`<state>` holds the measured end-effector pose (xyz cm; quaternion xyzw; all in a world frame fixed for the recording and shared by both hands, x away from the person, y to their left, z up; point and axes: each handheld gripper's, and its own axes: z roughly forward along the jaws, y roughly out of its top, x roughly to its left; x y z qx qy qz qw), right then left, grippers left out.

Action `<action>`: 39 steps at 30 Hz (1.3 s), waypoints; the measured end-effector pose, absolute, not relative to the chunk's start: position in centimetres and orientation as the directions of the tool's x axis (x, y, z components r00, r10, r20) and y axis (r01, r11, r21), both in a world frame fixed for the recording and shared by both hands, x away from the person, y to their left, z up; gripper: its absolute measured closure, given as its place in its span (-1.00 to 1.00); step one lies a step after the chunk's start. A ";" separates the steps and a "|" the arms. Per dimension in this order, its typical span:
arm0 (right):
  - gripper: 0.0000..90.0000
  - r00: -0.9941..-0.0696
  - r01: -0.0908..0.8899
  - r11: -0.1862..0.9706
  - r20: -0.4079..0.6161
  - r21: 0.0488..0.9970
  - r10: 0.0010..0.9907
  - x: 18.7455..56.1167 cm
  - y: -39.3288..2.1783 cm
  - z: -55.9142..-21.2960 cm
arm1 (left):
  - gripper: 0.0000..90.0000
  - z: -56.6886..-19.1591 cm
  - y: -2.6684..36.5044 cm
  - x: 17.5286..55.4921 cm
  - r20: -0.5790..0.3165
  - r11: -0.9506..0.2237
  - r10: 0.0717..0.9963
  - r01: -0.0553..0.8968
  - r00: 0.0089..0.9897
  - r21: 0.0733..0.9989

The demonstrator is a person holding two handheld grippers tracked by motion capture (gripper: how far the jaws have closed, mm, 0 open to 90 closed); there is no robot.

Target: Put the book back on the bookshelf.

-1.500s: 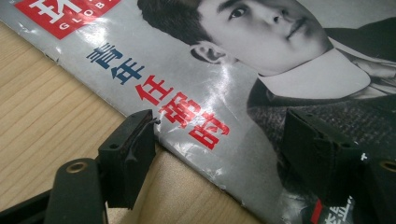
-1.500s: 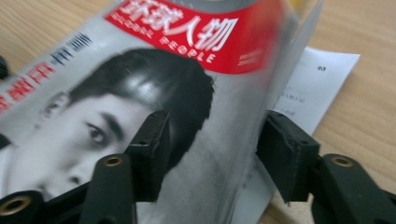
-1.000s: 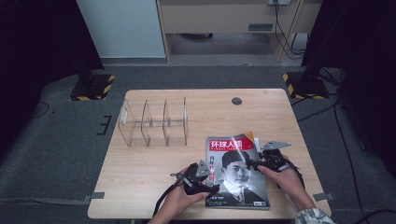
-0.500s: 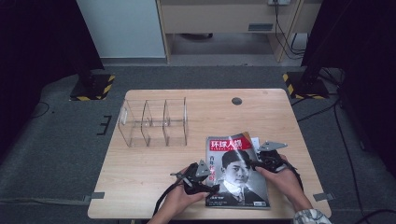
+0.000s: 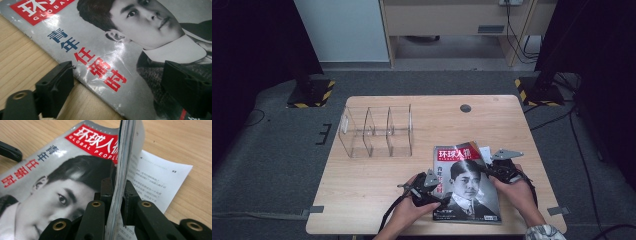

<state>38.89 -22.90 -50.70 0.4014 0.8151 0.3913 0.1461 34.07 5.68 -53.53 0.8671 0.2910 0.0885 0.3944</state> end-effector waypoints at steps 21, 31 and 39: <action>0.95 -0.660 0.484 0.316 0.103 0.816 0.744 38.3 -22.9 -49.1 | -0.88 -53.6 6.1 35.4 -0.113 -0.474 0.622 0.488 0.774 0.733; 0.95 -0.676 0.449 0.281 0.116 0.848 0.728 38.0 -22.9 -48.5 | -0.90 -53.6 6.3 35.7 -0.126 -0.460 0.631 0.500 0.766 0.734; 0.95 -0.684 0.434 0.250 0.135 0.866 0.717 37.8 -23.0 -48.0 | -0.85 -53.6 6.2 35.7 -0.157 -0.449 0.607 0.499 0.779 0.741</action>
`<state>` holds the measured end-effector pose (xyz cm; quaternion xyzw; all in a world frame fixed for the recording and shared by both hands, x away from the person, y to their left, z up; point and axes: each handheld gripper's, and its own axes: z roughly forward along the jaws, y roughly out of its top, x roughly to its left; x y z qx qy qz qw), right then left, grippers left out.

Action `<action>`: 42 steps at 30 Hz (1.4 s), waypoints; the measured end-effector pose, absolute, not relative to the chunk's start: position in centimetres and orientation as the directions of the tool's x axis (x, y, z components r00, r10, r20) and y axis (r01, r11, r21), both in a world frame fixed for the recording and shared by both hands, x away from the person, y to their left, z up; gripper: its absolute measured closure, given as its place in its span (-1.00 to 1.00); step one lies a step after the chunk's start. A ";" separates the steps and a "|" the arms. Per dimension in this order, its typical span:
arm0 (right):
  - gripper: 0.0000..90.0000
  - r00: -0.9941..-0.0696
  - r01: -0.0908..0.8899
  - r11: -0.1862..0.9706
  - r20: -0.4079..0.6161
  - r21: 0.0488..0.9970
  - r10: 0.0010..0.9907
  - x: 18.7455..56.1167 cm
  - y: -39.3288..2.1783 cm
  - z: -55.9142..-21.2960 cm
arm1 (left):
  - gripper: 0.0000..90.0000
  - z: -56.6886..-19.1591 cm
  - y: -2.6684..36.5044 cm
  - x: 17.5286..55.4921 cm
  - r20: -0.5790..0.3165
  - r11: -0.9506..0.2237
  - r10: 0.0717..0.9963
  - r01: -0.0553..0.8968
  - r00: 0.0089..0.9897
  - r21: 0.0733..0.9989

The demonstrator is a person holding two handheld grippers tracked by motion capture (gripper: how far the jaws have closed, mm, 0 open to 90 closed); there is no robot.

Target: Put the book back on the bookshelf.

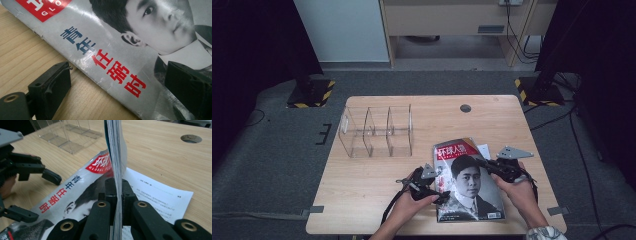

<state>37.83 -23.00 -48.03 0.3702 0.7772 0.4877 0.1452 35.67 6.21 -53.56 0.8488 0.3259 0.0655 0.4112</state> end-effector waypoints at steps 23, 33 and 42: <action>0.94 -0.684 0.439 0.145 0.224 0.887 0.694 37.8 -23.6 -48.0 | -0.50 -53.5 5.9 35.9 -0.191 -0.422 0.591 0.502 0.784 0.755; 0.36 -0.605 0.522 0.308 0.091 0.795 0.791 39.0 -23.3 -51.1 | -0.20 -53.5 5.4 35.7 -0.123 -0.442 0.625 0.479 0.771 0.758; -0.27 -0.501 0.539 0.358 -0.052 0.763 0.864 39.3 -24.1 -51.7 | -0.20 -53.5 5.2 35.6 -0.109 -0.451 0.627 0.473 0.771 0.757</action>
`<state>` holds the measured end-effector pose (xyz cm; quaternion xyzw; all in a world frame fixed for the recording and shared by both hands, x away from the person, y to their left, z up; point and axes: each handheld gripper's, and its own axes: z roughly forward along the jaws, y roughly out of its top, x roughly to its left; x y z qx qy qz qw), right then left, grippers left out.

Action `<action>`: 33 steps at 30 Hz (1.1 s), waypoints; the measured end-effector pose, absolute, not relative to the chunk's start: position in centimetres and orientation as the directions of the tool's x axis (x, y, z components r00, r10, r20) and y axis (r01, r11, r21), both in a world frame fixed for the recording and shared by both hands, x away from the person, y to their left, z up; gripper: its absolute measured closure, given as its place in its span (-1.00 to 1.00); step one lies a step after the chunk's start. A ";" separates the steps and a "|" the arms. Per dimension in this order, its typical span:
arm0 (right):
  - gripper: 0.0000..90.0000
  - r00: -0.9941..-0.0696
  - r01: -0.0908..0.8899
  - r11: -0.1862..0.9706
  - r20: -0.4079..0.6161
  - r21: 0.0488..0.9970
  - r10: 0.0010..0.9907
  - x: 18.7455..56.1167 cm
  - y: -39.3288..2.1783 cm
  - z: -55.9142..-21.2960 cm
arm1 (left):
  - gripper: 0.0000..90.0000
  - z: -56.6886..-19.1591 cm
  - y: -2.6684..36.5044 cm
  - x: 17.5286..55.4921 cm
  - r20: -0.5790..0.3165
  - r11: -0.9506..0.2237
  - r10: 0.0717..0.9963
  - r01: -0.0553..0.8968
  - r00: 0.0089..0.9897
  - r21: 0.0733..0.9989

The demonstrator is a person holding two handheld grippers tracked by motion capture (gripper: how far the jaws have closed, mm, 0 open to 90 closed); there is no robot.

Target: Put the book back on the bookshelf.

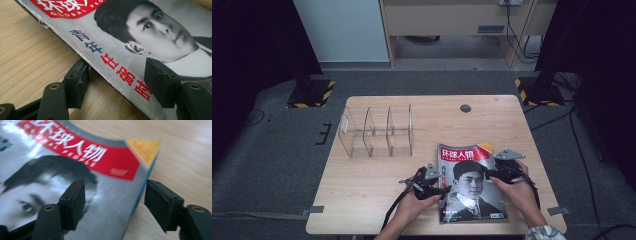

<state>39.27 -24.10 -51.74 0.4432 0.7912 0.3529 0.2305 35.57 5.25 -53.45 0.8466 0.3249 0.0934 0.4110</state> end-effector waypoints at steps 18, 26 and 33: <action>0.15 -0.472 0.658 0.275 0.099 0.701 0.876 39.2 -25.4 -52.7 | -0.18 -53.4 5.3 35.6 -0.108 -0.448 0.631 0.475 0.768 0.757; 0.19 -0.512 0.650 0.303 0.107 0.697 0.853 38.9 -25.2 -52.7 | -0.03 -53.3 5.9 35.9 -0.167 -0.405 0.644 0.518 0.746 0.754; 0.36 -0.553 0.629 0.337 0.097 0.701 0.828 38.7 -24.4 -52.6 | 0.17 -52.9 6.5 36.1 -0.160 -0.392 0.652 0.511 0.741 0.765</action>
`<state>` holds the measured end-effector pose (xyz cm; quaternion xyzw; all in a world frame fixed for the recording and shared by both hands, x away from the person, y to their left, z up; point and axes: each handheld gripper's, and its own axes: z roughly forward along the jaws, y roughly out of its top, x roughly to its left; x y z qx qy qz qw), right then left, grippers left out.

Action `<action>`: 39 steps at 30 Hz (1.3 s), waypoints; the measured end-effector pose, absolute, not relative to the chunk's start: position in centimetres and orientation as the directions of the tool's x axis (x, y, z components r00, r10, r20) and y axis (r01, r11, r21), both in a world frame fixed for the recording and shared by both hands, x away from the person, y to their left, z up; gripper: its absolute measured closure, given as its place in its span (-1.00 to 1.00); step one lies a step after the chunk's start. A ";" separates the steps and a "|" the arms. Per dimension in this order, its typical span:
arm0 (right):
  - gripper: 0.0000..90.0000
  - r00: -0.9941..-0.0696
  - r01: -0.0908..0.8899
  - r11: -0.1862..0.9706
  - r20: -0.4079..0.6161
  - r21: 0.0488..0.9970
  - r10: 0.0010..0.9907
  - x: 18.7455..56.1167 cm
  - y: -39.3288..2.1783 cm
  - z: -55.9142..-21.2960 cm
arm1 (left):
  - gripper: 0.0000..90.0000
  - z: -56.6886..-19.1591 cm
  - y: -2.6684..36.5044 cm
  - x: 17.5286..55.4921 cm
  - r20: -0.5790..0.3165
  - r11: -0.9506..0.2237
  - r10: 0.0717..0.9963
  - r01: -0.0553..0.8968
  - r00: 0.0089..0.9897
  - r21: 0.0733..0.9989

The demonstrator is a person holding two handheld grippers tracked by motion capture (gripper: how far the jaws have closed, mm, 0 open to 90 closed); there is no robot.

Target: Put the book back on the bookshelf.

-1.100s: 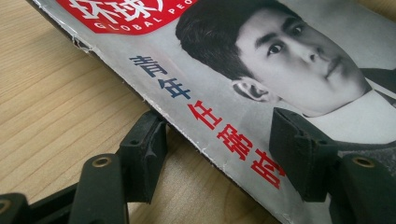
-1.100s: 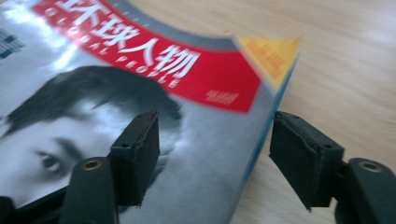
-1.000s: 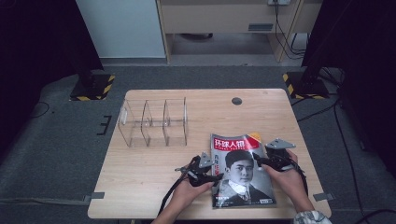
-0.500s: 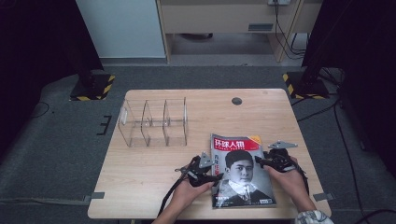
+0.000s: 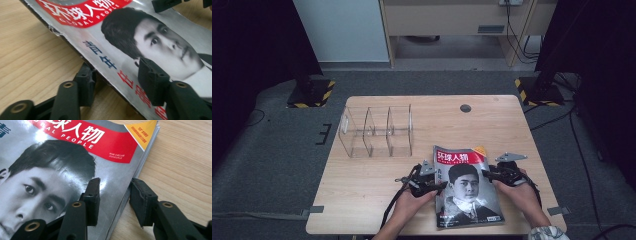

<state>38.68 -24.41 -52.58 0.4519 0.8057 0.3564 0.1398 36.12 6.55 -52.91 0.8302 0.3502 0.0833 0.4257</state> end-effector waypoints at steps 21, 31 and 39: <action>0.44 -0.572 0.614 0.351 0.091 0.707 0.816 38.5 -23.5 -52.6 | 0.32 -51.6 7.0 37.7 -0.180 -0.371 0.646 0.511 0.742 0.776; 0.42 -0.565 0.623 0.332 0.114 0.708 0.817 38.9 -23.5 -52.8 | 0.50 -51.3 7.1 39.2 -0.193 -0.376 0.650 0.532 0.735 0.759; 0.43 -0.561 0.627 0.327 0.119 0.707 0.819 39.5 -23.3 -52.8 | 0.49 -51.4 7.2 39.0 -0.201 -0.371 0.655 0.541 0.729 0.755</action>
